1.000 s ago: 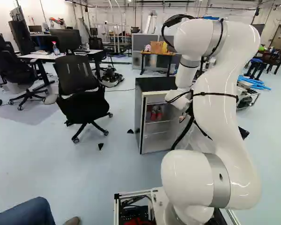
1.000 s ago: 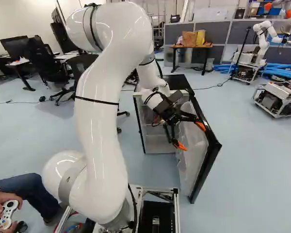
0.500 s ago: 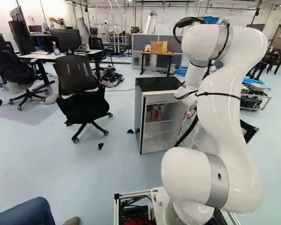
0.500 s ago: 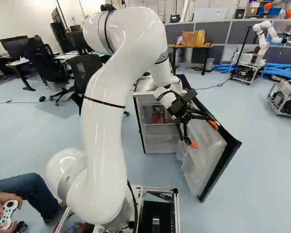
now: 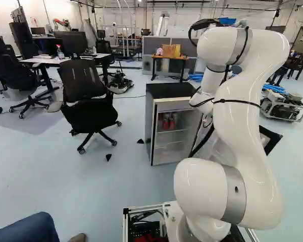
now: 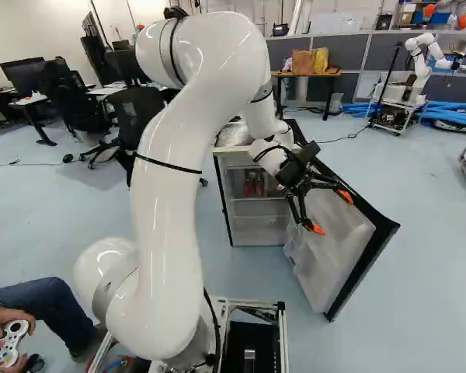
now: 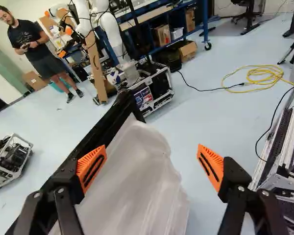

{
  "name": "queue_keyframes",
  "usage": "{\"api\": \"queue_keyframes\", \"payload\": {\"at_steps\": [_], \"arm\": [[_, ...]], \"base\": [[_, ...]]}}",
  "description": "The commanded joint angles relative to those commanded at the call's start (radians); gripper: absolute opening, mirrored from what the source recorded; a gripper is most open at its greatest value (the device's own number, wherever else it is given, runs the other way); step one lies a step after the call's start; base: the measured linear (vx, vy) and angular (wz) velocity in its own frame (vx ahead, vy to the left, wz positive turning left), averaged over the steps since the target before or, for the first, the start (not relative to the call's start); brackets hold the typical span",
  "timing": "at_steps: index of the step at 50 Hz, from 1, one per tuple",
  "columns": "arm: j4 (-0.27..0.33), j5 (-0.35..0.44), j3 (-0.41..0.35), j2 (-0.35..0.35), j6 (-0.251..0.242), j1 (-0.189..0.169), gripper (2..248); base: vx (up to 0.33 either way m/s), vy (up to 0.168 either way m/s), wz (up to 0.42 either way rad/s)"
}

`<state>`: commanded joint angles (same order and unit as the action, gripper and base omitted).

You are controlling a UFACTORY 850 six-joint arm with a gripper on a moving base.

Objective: Grab a drink from the fridge

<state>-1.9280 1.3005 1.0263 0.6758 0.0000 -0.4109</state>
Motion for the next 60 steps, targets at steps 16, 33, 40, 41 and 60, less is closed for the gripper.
{"api": "queue_keyframes", "payload": {"at_steps": [16, 33, 40, 41, 60], "arm": [[0.127, -0.025, -0.101, -0.046, 0.0, 0.018, 247], [0.304, -0.066, -0.216, -0.103, 0.0, 0.041, 247], [0.378, -0.083, -0.263, -0.129, 0.0, 0.052, 247], [0.388, -0.085, -0.27, -0.132, 0.0, 0.054, 247], [0.588, -0.131, -0.396, -0.206, 0.0, 0.085, 247]], "base": [[0.0, 0.0, 0.0], [0.0, 0.0, 0.0], [0.0, 0.0, 0.0], [0.0, 0.0, 0.0], [0.0, 0.0, 0.0]]}}
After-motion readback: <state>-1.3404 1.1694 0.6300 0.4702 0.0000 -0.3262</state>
